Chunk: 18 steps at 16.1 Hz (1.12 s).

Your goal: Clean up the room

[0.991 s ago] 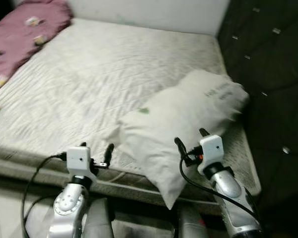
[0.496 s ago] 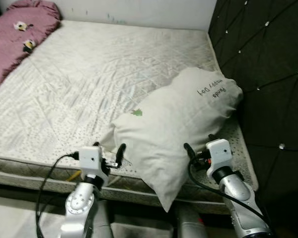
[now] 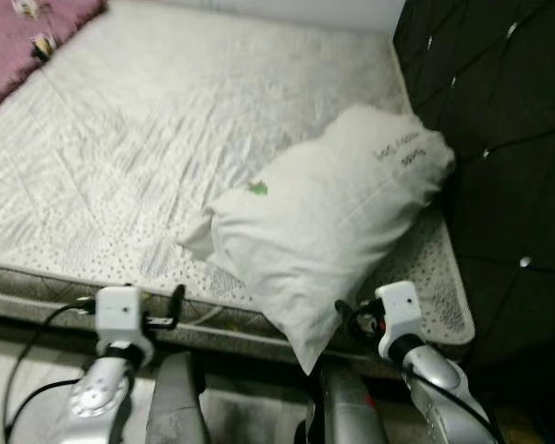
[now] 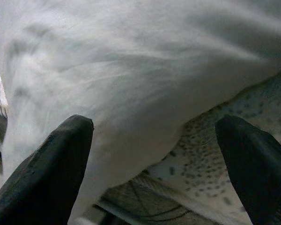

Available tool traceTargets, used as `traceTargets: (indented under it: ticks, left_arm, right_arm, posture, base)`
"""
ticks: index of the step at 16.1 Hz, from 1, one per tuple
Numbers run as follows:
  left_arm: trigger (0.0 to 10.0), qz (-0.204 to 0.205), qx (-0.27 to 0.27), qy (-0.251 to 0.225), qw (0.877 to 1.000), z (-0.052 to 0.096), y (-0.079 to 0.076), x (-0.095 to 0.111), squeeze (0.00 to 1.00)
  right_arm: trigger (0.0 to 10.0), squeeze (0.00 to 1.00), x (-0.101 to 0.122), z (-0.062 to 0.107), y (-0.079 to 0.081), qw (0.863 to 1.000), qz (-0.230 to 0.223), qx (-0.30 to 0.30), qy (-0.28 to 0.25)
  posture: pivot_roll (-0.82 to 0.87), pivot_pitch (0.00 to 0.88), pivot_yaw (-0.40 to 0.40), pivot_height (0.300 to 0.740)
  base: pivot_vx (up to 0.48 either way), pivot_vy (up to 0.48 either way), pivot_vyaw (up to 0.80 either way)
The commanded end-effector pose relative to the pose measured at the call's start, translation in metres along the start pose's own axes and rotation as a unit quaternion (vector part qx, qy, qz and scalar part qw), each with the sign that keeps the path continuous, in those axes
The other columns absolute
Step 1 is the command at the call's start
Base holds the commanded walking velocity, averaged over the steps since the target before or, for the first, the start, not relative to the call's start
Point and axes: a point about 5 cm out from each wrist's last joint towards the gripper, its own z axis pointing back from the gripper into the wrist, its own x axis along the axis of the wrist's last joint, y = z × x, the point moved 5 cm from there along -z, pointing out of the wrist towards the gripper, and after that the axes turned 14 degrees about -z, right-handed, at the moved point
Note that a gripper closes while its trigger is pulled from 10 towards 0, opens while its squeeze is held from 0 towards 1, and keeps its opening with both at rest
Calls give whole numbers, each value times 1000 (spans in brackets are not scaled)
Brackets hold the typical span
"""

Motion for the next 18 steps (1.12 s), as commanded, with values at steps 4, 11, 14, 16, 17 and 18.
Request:
traceTargets:
  ticks: [4, 11, 14, 16, 17, 18]
  left_arm:
    - [10000, -77, 11, -16, 997, -3, 18, 13, 0]
    - [10000, -79, -41, -38, 995, -14, 15, 30, 0]
    - [10000, -59, -60, -29, 996, -5, 7, 25, 0]
    - [10000, -53, -65, -25, 996, -1, 3, 23, 0]
    - [10000, -49, -65, -22, 996, -1, 4, 23, 0]
    - [10000, -49, -64, -21, 997, 0, 5, 23, 0]
  right_arm:
    - [10000, 0, 17, -7, 1, 998, -56, -9, -13]
    - [10000, 0, 14, -18, 24, 993, -74, 75, 59]
    - [10000, 0, 16, -20, 39, 986, -77, 125, 78]
    - [10000, 0, 23, -27, 47, 983, -92, 138, 72]
    - [10000, 0, 25, -31, 48, 983, -104, 134, 69]
    - [10000, 0, 28, -36, 51, 982, -117, 134, 68]
  posture:
    - [36, 205, -62, 569]
    - [63, 191, -29, 560]
    - [78, 181, -37, 560]
    - [94, 178, -45, 560]
    - [101, 177, -46, 560]
    - [108, 176, -46, 560]
  base:
    - [0, 0, 0]
    - [0, 0, 0]
    - [0, 0, 0]
    - [0, 0, 0]
    - [0, 0, 0]
    - [0, 0, 0]
